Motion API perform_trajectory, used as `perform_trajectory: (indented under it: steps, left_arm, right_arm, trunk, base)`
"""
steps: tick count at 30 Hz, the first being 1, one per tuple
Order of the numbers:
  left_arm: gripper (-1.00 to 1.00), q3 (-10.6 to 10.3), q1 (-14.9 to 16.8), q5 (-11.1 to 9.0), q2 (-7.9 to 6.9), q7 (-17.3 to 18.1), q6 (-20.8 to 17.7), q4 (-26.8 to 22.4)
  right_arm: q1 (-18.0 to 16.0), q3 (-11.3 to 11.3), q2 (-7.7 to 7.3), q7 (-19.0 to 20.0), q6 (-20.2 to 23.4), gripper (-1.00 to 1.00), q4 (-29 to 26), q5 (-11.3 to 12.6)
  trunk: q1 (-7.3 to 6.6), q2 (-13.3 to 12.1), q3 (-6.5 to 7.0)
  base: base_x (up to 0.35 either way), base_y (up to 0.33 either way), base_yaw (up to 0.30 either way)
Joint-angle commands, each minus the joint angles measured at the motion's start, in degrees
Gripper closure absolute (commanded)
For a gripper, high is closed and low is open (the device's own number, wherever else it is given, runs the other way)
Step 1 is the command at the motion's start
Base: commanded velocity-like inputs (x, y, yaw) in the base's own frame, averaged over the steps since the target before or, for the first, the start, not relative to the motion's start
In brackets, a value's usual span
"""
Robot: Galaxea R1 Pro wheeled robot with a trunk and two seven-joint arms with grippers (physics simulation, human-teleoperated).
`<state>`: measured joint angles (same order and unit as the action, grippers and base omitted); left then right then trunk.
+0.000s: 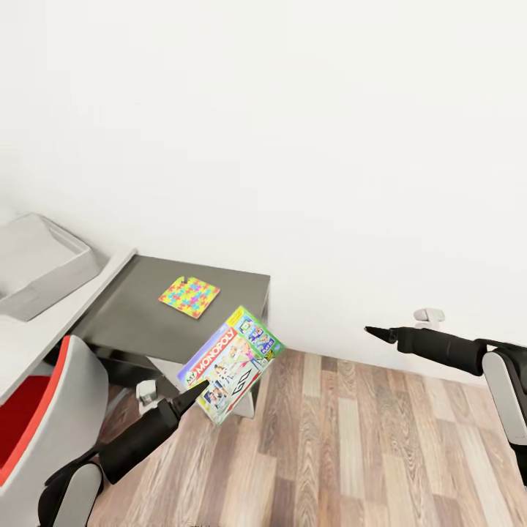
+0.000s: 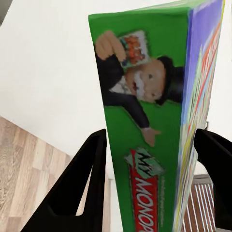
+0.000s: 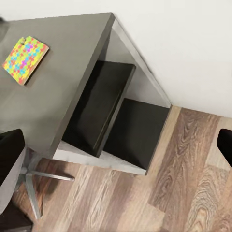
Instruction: Put all the toys in the child's room - the three board games (two on the bed and one on the table), the two jigsaw puzzles on the table, and the tennis ball on the table - inside the toy box on the table in the child's room.
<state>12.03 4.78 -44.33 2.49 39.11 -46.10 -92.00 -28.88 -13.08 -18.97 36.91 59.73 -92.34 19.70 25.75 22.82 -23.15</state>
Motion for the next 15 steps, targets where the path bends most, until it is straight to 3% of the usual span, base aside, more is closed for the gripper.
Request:
perform_trajectory:
  steps: [1,15]
  left_arm:
    - [1.00,0.1,0.1,-0.2,0.06,0.2,-0.4,0.0]
    - [1.00,0.1,0.1,-0.2,0.06,0.2,-0.4,0.0]
  right_arm:
    - [0.0,-0.1,-0.01,0.4,0.3,-1.00,0.0,-0.3]
    - [0.0,-0.1,-0.01,0.4,0.3,-1.00,0.0,-0.3]
  trunk:
    - [0.03,0.1,-0.06]
    - [0.03,0.1,0.24]
  base:
    - [0.000,0.000,0.281]
    - [0.000,0.000,0.282]
